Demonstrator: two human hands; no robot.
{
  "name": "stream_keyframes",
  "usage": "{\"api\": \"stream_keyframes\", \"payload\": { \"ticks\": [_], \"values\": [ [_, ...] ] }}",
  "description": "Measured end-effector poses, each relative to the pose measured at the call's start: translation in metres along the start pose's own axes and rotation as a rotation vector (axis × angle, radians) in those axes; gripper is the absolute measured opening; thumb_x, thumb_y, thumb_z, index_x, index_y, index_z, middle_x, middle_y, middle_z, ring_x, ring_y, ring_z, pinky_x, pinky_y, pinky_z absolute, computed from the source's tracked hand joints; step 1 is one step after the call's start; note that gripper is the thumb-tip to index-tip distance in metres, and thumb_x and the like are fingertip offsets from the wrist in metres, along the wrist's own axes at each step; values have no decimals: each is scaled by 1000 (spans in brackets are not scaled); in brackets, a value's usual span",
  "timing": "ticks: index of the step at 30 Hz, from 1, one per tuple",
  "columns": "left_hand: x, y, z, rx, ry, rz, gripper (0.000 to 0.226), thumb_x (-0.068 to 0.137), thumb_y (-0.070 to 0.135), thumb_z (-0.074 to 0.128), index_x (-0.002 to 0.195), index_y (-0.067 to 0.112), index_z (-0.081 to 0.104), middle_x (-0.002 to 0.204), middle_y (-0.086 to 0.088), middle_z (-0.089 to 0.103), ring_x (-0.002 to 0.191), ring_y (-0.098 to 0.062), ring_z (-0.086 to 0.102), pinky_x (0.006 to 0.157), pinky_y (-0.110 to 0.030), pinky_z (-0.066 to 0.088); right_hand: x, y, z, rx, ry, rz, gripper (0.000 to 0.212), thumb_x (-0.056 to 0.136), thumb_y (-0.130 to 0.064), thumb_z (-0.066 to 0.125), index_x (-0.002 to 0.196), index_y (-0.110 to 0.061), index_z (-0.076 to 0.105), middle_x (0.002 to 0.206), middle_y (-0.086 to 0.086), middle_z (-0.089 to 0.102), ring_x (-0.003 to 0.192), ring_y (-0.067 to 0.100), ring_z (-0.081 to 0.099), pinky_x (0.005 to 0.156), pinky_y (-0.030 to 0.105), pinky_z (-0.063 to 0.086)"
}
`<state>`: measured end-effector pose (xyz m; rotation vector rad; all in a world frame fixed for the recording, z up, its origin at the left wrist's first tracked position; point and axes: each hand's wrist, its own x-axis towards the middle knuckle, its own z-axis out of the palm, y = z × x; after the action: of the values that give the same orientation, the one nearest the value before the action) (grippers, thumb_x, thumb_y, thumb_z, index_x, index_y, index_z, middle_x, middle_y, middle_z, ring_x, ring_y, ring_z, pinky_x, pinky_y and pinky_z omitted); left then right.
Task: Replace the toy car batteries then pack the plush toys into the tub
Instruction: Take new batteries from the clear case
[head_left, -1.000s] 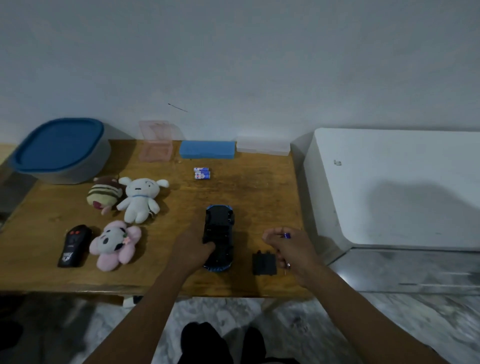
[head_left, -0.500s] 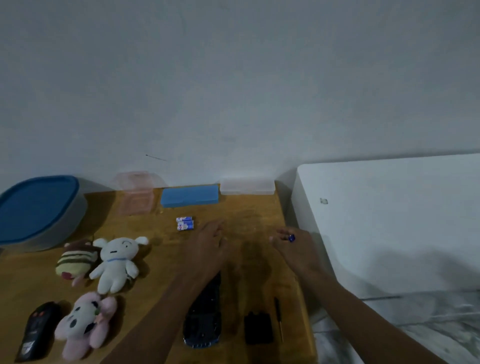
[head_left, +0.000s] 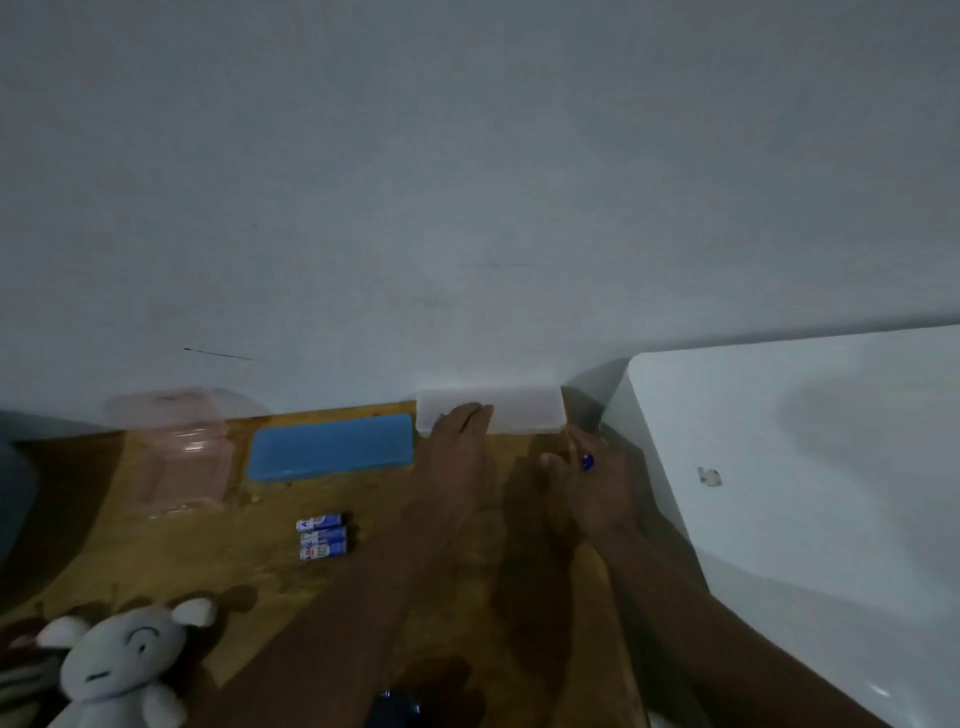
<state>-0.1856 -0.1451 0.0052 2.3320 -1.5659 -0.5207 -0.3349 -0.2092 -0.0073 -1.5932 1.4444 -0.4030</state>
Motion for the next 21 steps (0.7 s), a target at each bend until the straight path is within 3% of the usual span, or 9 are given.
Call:
{"api": "stream_keyframes", "payload": {
  "ticks": [4, 9, 13, 17, 21],
  "values": [
    [34, -7, 2, 152, -103, 65, 61, 100, 10, 43, 153, 13, 15, 162, -4, 11, 149, -20, 9, 119, -29, 5, 26, 0, 9, 30, 107, 35, 18, 91, -26, 64, 102, -12, 65, 95, -1, 64, 90, 15, 62, 82, 22, 43],
    [47, -14, 7, 335, -168, 128, 58, 99, 5, 42, 152, 9, 17, 160, -11, 15, 148, -27, 12, 118, -40, 27, 45, 7, 20, 18, 159, 28, 27, 86, -32, 68, 103, -11, 68, 101, 3, 69, 88, 16, 61, 84, 26, 45],
    [49, -9, 0, 511, -182, 216, 60, 97, 0, 45, 150, 0, 17, 153, -23, 23, 143, -37, 21, 111, -42, 36, 51, 8, 27, 37, 226, 52, 30, 84, -34, 70, 104, -12, 70, 103, 6, 71, 93, 24, 67, 89, 37, 52],
    [54, 6, 3, 763, -207, 288, 57, 93, -3, 51, 142, -14, 24, 142, -39, 34, 131, -49, 39, 105, -47, 41, 49, 7, 26, 53, 251, 27, 30, 84, -32, 71, 106, -11, 70, 106, 6, 71, 92, 22, 65, 90, 36, 51],
    [59, 16, 9, 908, -211, 345, 51, 89, -2, 58, 132, -20, 34, 130, -44, 45, 116, -53, 53, 103, -53, 42, 49, 9, 25, 27, 256, -1, 27, 85, -28, 69, 105, -10, 71, 105, 7, 72, 92, 24, 66, 87, 34, 52]
  ]
}}
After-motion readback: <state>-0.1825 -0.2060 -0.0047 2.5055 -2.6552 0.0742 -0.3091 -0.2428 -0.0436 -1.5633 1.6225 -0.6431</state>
